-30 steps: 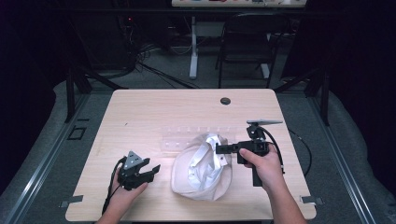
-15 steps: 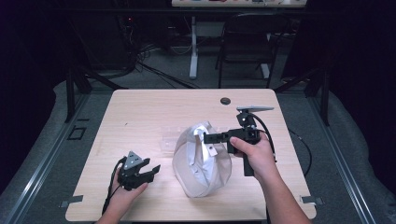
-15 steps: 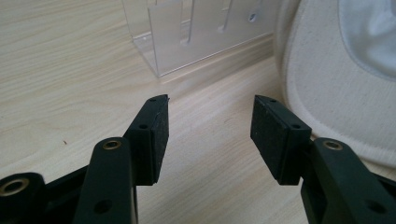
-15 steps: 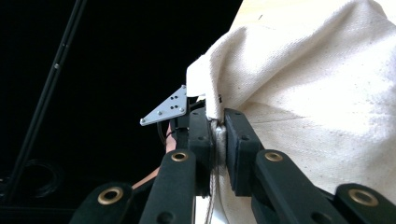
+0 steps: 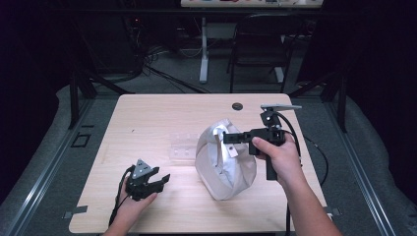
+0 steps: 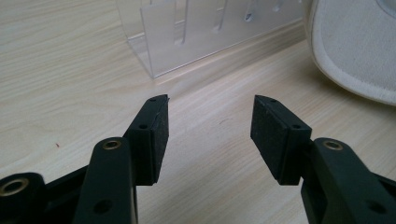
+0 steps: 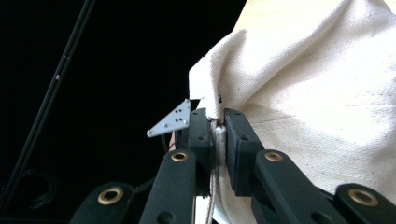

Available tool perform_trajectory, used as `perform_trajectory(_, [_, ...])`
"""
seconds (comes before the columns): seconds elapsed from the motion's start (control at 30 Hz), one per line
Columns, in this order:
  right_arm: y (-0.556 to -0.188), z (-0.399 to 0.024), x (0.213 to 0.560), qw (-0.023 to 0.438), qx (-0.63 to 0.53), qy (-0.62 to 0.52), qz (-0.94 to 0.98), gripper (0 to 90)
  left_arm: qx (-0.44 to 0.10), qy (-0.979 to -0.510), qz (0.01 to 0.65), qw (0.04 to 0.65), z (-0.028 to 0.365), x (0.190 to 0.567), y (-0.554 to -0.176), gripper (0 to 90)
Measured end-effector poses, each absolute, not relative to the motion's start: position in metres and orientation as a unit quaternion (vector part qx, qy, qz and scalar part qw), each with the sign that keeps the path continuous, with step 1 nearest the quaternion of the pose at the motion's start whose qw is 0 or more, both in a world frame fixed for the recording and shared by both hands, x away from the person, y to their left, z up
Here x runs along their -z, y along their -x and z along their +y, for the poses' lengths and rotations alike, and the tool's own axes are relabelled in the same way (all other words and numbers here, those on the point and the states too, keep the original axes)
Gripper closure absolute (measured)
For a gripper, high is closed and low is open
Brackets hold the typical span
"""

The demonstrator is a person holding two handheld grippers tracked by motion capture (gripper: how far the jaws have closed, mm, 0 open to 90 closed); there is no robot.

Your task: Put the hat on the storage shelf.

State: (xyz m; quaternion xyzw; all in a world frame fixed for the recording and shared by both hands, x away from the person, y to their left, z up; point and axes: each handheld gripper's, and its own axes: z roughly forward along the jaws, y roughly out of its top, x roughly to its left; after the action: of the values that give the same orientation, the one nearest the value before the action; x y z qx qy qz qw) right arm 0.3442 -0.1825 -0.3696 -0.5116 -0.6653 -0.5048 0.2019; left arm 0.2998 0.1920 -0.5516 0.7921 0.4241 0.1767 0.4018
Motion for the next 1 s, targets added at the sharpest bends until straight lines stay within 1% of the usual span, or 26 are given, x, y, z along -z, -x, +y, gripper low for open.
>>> perform_trajectory(0.3, [-0.353,-0.189,0.356,0.198,0.518,0.515,-0.653,82.1,-0.169,-0.792,0.420,0.409,0.187,0.550,-0.298,46.4])
perform_trajectory(0.4, [-0.359,-0.188,0.349,0.188,0.516,0.521,-0.654,82.1,-0.172,-0.790,0.420,0.412,0.186,0.550,-0.298,46.0])
perform_trajectory(0.63, [-0.368,-0.188,0.339,0.189,0.522,0.523,-0.647,82.1,-0.170,-0.791,0.419,0.413,0.185,0.550,-0.298,45.9])
perform_trajectory(0.87, [-0.384,-0.186,0.330,0.182,0.515,0.536,-0.643,82.1,-0.169,-0.792,0.418,0.411,0.185,0.550,-0.298,45.9])
perform_trajectory(1.0, [-0.392,-0.184,0.326,0.187,0.515,0.540,-0.639,82.1,-0.169,-0.790,0.419,0.413,0.184,0.551,-0.298,45.9])
